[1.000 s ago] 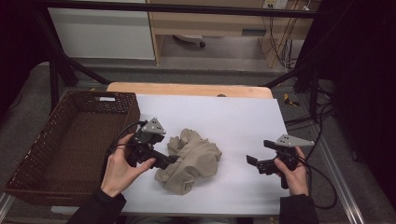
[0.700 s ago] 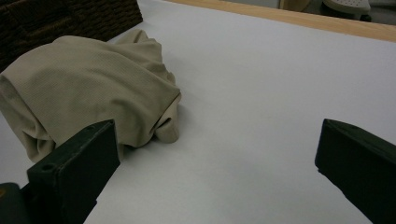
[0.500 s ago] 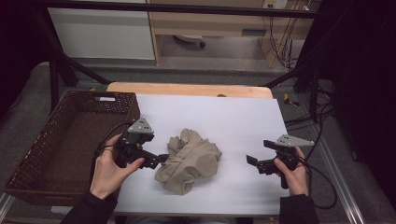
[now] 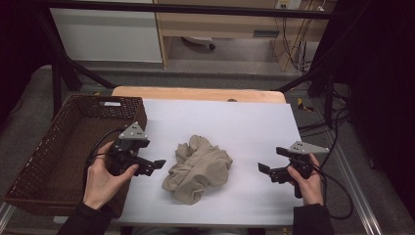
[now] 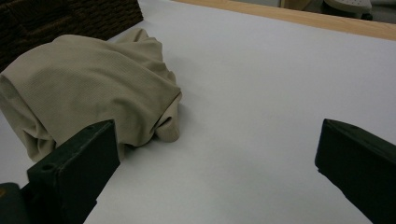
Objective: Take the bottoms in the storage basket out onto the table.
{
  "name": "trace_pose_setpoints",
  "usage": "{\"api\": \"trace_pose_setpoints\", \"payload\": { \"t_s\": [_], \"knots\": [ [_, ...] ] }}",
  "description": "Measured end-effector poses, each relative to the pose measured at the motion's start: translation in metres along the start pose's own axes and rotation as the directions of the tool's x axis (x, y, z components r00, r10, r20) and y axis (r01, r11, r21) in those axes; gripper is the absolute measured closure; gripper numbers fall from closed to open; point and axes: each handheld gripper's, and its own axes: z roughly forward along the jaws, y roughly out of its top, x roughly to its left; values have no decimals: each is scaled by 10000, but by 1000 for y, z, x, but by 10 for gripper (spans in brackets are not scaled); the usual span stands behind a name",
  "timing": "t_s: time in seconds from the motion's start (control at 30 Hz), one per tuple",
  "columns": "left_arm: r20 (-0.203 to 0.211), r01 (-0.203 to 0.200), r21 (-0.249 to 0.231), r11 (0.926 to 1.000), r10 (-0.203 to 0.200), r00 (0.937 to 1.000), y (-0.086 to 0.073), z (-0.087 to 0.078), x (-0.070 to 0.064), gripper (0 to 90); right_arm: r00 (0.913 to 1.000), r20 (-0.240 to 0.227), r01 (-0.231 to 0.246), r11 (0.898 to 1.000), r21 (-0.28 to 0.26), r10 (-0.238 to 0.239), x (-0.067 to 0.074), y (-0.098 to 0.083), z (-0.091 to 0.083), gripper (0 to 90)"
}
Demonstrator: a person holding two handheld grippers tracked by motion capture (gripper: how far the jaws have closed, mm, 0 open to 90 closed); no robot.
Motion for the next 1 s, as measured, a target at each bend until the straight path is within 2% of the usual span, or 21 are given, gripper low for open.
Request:
{"api": "trace_pose_setpoints", "payload": {
  "t_s": [0.47,1.0],
  "knots": [
    [-437,337,-76,9994,-341,9985,-22,-12,19,142,10000,8,42,10000,37,-42,0,0,1,4],
    [-888,723,-202,9972,-738,9933,-51,-24,39,139,10000,24,26,10000,69,-26,0,-1,1,4]
  ]
}}
